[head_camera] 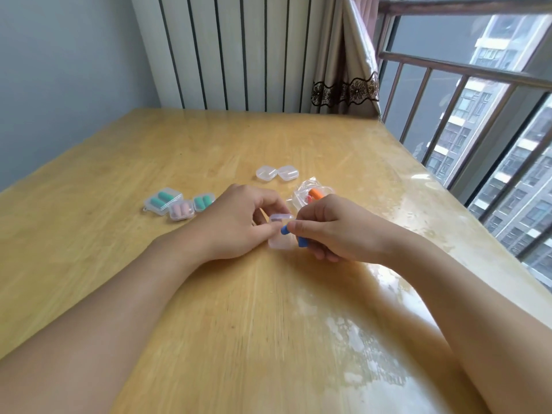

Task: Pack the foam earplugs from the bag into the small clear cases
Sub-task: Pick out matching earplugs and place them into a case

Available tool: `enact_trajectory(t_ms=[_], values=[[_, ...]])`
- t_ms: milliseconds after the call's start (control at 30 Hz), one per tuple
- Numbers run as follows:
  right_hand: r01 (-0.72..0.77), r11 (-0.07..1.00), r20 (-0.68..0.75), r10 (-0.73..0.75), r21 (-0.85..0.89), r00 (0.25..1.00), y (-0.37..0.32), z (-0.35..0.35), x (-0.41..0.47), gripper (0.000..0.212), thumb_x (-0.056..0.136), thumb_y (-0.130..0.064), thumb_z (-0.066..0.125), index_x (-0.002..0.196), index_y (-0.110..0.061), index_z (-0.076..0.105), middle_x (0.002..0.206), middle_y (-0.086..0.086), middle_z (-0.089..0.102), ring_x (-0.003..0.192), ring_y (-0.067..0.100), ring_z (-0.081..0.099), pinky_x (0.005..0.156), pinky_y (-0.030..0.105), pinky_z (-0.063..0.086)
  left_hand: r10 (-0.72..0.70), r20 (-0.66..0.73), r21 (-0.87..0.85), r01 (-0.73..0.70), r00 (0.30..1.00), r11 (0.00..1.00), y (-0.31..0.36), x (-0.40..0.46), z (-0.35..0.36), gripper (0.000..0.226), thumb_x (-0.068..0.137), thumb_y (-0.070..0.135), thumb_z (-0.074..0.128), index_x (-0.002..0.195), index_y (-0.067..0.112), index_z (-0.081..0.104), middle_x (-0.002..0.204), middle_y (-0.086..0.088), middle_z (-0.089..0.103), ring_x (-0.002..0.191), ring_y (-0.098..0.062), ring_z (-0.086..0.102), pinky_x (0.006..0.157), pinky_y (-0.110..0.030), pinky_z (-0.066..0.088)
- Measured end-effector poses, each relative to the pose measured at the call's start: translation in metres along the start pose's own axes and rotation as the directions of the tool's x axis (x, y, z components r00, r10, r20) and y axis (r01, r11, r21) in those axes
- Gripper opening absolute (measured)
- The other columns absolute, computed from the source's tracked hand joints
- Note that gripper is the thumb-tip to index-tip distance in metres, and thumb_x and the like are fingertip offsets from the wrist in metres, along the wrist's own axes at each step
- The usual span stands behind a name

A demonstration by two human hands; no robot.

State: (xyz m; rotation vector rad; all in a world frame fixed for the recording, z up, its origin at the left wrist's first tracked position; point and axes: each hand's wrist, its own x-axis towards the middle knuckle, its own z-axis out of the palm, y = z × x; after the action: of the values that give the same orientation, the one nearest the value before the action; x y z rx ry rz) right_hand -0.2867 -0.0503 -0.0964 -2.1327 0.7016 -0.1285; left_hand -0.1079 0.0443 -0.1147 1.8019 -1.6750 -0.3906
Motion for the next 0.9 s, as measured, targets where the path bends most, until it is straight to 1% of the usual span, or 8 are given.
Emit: enact_trajectory(t_ms=[133,267,367,467,600,700,800,900], values=[[-0.059,0.998,0.086,0.057,0.016,0.995,0.0,-0.01,-0.004,0.039,0.097,-0.04,0.062,0.067,-0.014,0.063,0.057,0.005,0.052,0.049,0.018,0.043,0.042,0.021,0.035,0.011,0.049,-0.147,-0.003,0.999,0.989,0.008,0.0,0.01,0.015,0.089,0.016,0.071,0.095,0.029,0.074,0.077,0.009,0.071,0.055,0.0,0.055,0.058,-0.013,0.044],[-0.089,0.993,0.165,0.076,0.072,0.983,0.001,-0.018,-0.009,0.039,0.095,-0.037,0.064,0.06,-0.02,0.065,0.054,0.002,0.049,0.046,0.016,0.038,0.04,0.02,0.031,-0.05,0.069,-0.262,0.067,0.996,0.963,0.01,0.001,0.01,0.013,0.087,0.017,0.076,0.097,0.025,0.074,0.073,0.01,0.073,0.062,-0.009,0.064,0.067,-0.03,0.056],[-0.09,0.994,0.167,0.079,0.057,0.983,-0.001,-0.017,-0.009,0.033,0.093,-0.039,0.066,0.067,-0.018,0.071,0.052,-0.001,0.049,0.045,0.015,0.037,0.041,0.019,0.031,-0.076,0.054,-0.27,0.088,0.996,0.959,0.01,0.001,0.008,0.014,0.086,0.016,0.078,0.098,0.023,0.074,0.08,0.003,0.075,0.069,-0.015,0.069,0.069,-0.036,0.058],[-0.093,0.996,0.18,0.088,0.019,0.98,-0.002,-0.015,-0.008,0.039,0.096,-0.04,0.062,0.063,-0.02,0.067,0.052,0.0,0.047,0.045,0.016,0.036,0.043,0.022,0.03,-0.06,-0.011,-0.264,0.055,0.998,0.963,0.011,0.001,0.008,0.017,0.084,0.013,0.079,0.096,0.022,0.071,0.082,0.001,0.075,0.069,-0.012,0.067,0.066,-0.029,0.055],[-0.121,0.993,0.196,0.116,0.012,0.974,-0.002,-0.016,-0.008,0.046,0.102,-0.044,0.05,0.068,-0.013,0.052,0.055,0.002,0.041,0.047,0.017,0.032,0.043,0.022,0.028,-0.032,-0.096,-0.227,0.01,0.995,0.974,0.015,0.0,0.009,0.036,0.081,0.006,0.078,0.083,0.023,0.047,0.079,-0.002,0.074,0.059,-0.013,0.067,0.061,-0.029,0.056],[-0.095,0.993,0.152,0.104,-0.065,0.983,0.0,-0.013,-0.008,0.046,0.098,-0.047,0.056,0.064,-0.015,0.055,0.052,0.002,0.043,0.043,0.017,0.036,0.041,0.02,0.03,-0.03,-0.096,-0.214,0.009,0.995,0.977,0.014,-0.001,0.008,0.039,0.082,0.003,0.077,0.071,0.02,0.043,0.082,-0.007,0.076,0.064,-0.021,0.074,0.066,-0.037,0.059],[-0.086,0.993,0.112,0.095,-0.083,0.989,0.001,-0.012,-0.007,0.045,0.09,-0.05,0.067,0.068,-0.012,0.059,0.051,0.002,0.047,0.041,0.016,0.04,0.04,0.019,0.032,-0.007,-0.058,-0.164,-0.002,0.998,0.986,0.013,-0.001,0.005,0.04,0.081,0.003,0.079,0.059,0.018,0.05,0.085,-0.011,0.077,0.075,-0.007,0.076,0.073,-0.031,0.062],[-0.081,0.997,0.064,0.081,0.001,0.995,0.002,-0.022,-0.01,0.039,0.089,-0.043,0.071,0.07,-0.009,0.066,0.055,0.004,0.053,0.044,0.016,0.047,0.041,0.021,0.036,0.012,0.003,-0.133,-0.011,1.0,0.991,0.015,-0.001,0.004,0.027,0.08,0.0,0.078,0.063,0.015,0.064,0.089,-0.009,0.077,0.075,0.003,0.073,0.069,-0.022,0.057]])
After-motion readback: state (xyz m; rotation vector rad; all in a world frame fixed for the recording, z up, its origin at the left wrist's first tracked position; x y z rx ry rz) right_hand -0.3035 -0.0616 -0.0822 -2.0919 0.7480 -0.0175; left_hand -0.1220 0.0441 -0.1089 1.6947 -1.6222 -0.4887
